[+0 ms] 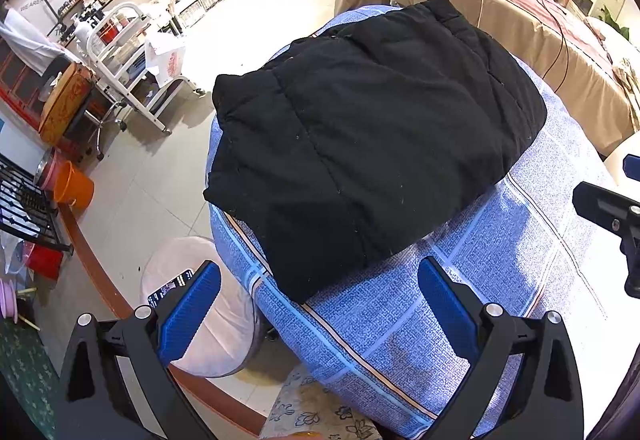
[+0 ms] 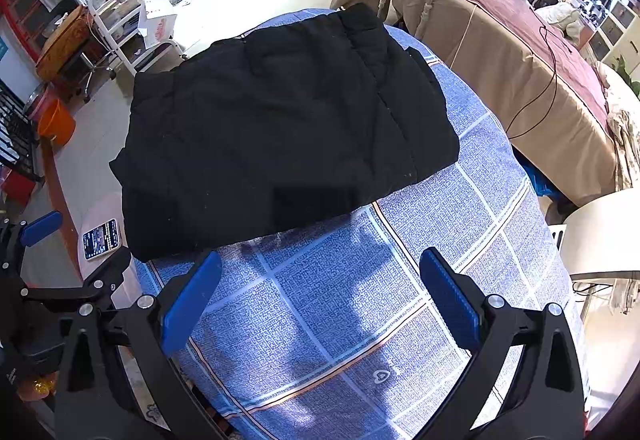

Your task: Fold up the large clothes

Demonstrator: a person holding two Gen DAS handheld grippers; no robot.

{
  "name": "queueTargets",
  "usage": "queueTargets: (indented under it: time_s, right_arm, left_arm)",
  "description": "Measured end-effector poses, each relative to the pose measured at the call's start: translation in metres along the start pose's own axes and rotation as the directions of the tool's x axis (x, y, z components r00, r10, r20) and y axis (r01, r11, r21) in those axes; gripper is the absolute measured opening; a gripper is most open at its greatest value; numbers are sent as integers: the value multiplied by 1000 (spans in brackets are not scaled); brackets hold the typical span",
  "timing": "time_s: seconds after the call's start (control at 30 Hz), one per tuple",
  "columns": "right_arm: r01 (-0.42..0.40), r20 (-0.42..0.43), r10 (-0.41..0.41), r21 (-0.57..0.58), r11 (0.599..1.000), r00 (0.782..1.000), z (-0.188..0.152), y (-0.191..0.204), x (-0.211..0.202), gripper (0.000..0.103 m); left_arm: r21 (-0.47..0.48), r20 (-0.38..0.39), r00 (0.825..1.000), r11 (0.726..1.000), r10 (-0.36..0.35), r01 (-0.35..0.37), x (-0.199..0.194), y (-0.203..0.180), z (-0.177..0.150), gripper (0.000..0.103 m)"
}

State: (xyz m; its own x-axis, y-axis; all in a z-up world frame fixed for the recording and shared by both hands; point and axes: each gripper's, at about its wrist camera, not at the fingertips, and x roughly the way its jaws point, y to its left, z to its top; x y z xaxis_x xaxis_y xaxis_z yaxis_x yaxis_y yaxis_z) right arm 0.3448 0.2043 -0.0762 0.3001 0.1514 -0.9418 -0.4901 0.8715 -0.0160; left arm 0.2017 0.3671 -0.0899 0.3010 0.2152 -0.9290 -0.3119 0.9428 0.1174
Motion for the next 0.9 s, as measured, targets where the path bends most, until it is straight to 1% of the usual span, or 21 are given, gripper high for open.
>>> queueTargets:
  time_s: [0.4,0.53,0.9]
  right_arm:
    - [3,-1,-3,7,1000,1000,1,-2,-1,98]
    - [8,-1,-8,10,1000,1000,1,-3,-2,98]
    - [15,5,-15,23,1000,1000,1,-7,-4,98]
  left_arm:
    - [8,10,1000,1000,6,-6,0,0,5,97]
    - [13,35,999,1000,15,-16,-2,-1,5,97]
    - [16,19,1000,1000,-2,2,0,-2,5,97]
